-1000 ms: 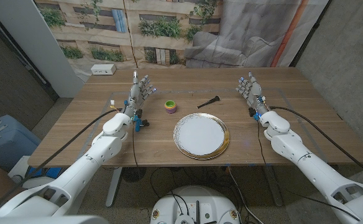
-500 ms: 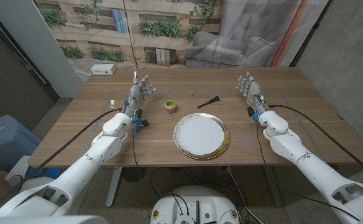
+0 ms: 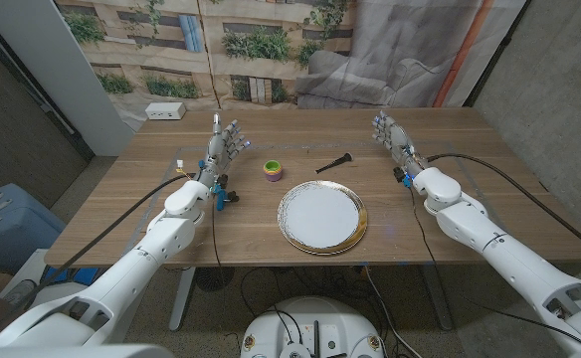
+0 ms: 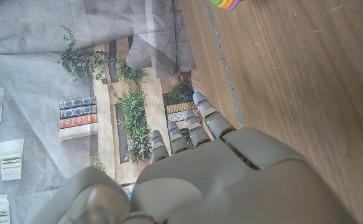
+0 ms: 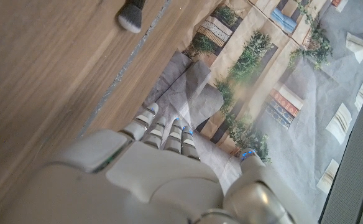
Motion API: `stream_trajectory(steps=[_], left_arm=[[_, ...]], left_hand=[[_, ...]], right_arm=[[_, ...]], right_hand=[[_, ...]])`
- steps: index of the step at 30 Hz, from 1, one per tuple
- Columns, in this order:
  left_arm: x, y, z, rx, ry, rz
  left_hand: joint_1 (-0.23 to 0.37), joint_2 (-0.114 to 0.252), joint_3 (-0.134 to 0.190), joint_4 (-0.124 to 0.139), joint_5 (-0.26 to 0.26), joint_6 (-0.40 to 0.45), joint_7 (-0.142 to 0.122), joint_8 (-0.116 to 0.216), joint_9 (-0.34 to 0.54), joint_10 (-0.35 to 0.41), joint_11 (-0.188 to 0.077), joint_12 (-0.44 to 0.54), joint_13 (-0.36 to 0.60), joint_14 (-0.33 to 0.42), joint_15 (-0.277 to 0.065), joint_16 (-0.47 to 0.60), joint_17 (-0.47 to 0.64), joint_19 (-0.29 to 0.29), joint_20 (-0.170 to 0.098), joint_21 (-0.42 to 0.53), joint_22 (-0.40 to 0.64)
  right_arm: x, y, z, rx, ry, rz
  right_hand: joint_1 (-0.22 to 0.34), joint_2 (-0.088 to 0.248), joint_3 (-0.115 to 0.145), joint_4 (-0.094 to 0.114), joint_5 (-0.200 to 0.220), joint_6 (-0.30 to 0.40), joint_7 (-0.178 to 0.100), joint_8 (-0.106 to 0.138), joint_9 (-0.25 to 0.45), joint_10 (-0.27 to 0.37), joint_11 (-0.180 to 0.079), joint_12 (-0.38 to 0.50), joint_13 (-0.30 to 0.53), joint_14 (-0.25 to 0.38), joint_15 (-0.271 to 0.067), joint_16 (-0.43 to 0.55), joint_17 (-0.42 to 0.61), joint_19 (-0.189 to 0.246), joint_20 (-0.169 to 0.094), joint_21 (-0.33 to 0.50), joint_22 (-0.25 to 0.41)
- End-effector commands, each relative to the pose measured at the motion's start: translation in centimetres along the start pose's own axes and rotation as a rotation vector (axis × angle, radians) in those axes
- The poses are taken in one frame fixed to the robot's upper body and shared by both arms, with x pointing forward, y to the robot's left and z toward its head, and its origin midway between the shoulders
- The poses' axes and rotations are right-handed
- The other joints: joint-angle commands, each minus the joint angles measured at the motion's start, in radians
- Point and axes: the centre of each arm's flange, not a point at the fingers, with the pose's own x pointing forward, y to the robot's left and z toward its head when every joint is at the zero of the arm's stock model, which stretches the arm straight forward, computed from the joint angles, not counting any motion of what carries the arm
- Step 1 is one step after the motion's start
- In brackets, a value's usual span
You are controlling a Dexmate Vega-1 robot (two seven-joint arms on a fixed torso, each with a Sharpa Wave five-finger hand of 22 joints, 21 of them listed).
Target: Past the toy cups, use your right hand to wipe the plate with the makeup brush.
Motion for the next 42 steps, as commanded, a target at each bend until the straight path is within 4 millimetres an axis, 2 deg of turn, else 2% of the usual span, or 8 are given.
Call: stream_trajectory(steps=[1,7,16,20,29,42], left_arm=[[0.0,0.0,0.0,0.0,0.0,0.0],[0.0,0.0,0.0,0.0,0.0,0.0],[0.0,0.0,0.0,0.0,0.0,0.0],[0.0,0.0,0.0,0.0,0.0,0.0],[0.0,0.0,0.0,0.0,0.0,0.0],[0.0,0.0,0.0,0.0,0.0,0.0]], left_hand=[[-0.001,0.015,-0.002,0.007,0.004,-0.002,-0.008,0.004,0.002,-0.002,-0.009,0.006,0.002,0.007,-0.013,0.003,0.001,0.007,0.002,0.006,0.004],[-0.001,0.015,-0.001,0.007,0.004,-0.002,-0.008,0.004,0.002,-0.001,-0.009,0.007,0.002,0.006,-0.013,0.003,0.001,0.007,0.002,0.006,0.004],[-0.001,0.015,-0.001,0.007,0.004,-0.002,-0.008,0.003,0.002,0.0,-0.011,0.007,0.002,0.007,-0.013,0.003,0.001,0.007,0.001,0.006,0.004],[-0.001,0.015,-0.001,0.007,0.004,-0.002,-0.008,0.004,0.002,0.001,-0.01,0.008,0.002,0.007,-0.013,0.003,0.001,0.007,0.001,0.006,0.004],[-0.001,0.015,-0.001,0.007,0.004,-0.002,-0.008,0.004,0.002,-0.001,-0.012,0.007,0.002,0.007,-0.013,0.003,0.001,0.008,0.001,0.006,0.004],[-0.001,0.015,-0.001,0.007,0.004,-0.002,-0.008,0.004,0.002,-0.001,-0.012,0.007,0.002,0.007,-0.013,0.003,0.001,0.007,0.001,0.006,0.004]], right_arm=[[0.5,0.2,2.2,-0.262,0.004,0.05],[0.9,0.8,3.1,-0.426,-0.006,0.096],[1.8,1.6,4.2,-0.628,-0.031,0.164],[2.3,1.7,4.7,-0.711,-0.043,0.2],[3.4,2.0,5.7,-0.874,-0.063,0.266],[4.7,3.0,6.8,-1.088,-0.071,0.363]], right_hand=[[0.012,0.012,0.006,-0.014,0.008,-0.008,-0.001,-0.001,0.002,0.0,-0.007,0.0,0.003,-0.012,-0.003,-0.009,-0.002,-0.005,-0.004,-0.001,0.002],[0.026,0.01,0.012,-0.029,0.007,-0.013,-0.007,0.0,0.002,-0.002,-0.01,0.0,0.003,-0.017,-0.005,-0.015,-0.006,-0.006,-0.005,0.001,0.001],[0.064,0.01,0.028,-0.068,0.004,-0.028,-0.03,0.001,0.003,-0.007,-0.025,0.0,0.004,-0.028,0.002,-0.027,-0.013,-0.014,-0.003,0.001,0.001],[0.094,0.009,0.04,-0.098,-0.001,-0.04,-0.04,0.001,0.003,-0.012,-0.035,0.0,0.005,-0.034,0.006,-0.033,-0.017,-0.019,0.008,0.003,0.001],[0.144,-0.001,0.058,-0.152,-0.001,-0.054,-0.056,0.005,0.004,-0.016,-0.047,0.001,0.006,-0.038,0.006,-0.04,-0.022,-0.019,0.007,0.005,0.0],[0.259,-0.016,0.1,-0.251,0.02,-0.059,-0.089,0.019,0.008,-0.005,-0.069,0.009,0.009,-0.036,0.028,-0.045,-0.027,-0.008,0.041,0.009,0.001]])
